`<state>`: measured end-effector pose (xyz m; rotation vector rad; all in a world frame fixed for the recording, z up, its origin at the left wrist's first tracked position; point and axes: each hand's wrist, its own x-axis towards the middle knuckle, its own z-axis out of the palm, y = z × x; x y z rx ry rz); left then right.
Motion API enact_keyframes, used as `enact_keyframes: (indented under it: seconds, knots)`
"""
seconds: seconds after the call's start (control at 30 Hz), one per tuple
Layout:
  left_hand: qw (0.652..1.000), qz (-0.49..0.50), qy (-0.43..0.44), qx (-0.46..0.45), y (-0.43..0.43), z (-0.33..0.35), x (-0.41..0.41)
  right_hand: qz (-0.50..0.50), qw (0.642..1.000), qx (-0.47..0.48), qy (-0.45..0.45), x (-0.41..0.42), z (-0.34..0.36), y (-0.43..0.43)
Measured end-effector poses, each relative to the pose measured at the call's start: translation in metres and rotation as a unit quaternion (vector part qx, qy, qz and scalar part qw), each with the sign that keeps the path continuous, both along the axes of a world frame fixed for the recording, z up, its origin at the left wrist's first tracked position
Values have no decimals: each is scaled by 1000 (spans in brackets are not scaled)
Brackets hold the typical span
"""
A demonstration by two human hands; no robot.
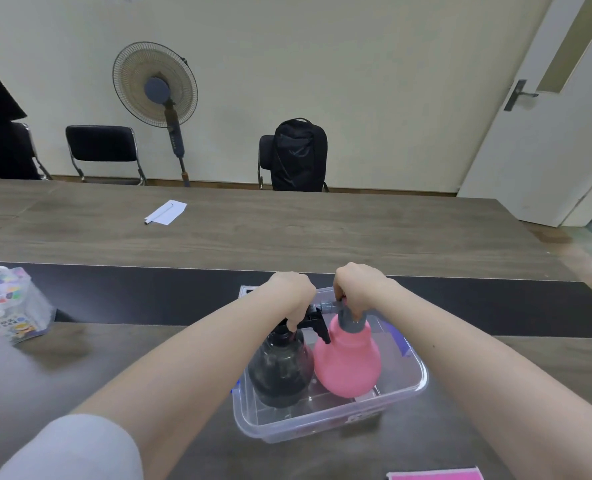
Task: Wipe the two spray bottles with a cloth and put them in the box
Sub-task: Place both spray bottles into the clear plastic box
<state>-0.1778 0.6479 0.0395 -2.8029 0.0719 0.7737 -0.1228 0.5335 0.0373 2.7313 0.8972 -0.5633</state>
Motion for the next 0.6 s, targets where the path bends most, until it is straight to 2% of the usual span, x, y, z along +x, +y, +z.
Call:
enact_keyframes:
  seconds: [0.6]
  knots:
    - [999, -38, 9, -10, 2, 8, -8, 24, 997, 65, -18, 15, -5, 8]
